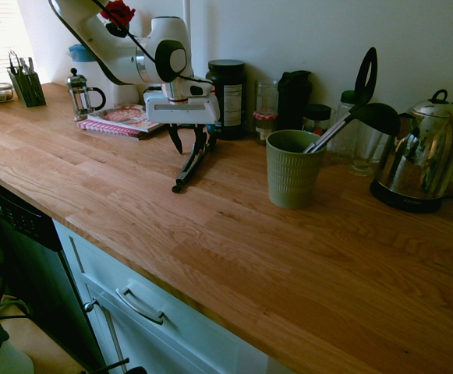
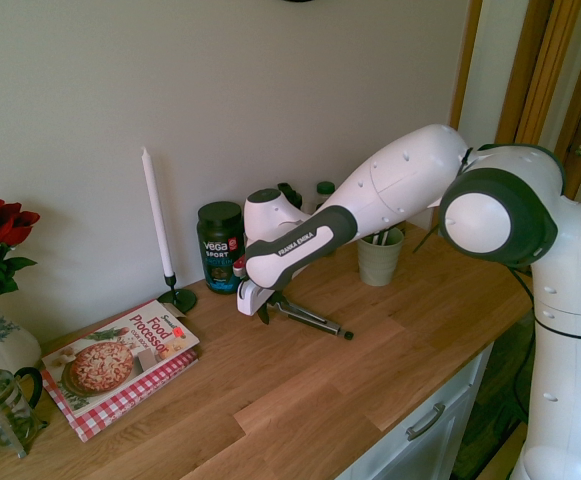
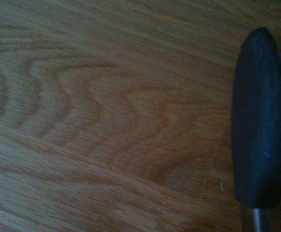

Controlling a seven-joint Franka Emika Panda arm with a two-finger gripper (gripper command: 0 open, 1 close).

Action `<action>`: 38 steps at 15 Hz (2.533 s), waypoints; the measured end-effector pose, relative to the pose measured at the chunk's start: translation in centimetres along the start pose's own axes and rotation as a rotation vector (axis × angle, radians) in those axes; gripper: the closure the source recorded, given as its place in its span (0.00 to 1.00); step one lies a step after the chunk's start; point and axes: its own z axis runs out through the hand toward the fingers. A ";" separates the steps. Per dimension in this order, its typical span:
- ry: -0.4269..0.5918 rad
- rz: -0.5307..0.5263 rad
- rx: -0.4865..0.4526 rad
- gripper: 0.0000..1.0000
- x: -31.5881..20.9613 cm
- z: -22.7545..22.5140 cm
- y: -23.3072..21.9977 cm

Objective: Put the tongs back in the holder

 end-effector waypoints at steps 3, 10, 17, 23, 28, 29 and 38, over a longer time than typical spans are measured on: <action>-0.001 0.003 -0.002 1.00 0.1 0.0 0.1; -0.024 0.033 -0.016 1.00 -0.1 0.0 0.5; 0.030 0.190 0.056 1.00 3.3 -10.6 4.9; 0.100 0.263 0.087 1.00 4.0 -18.2 10.4; 0.150 0.299 0.111 1.00 1.6 -22.7 14.0; 0.162 0.307 0.113 1.00 1.3 -23.7 14.7; 0.364 0.396 0.124 1.00 0.2 -38.7 23.3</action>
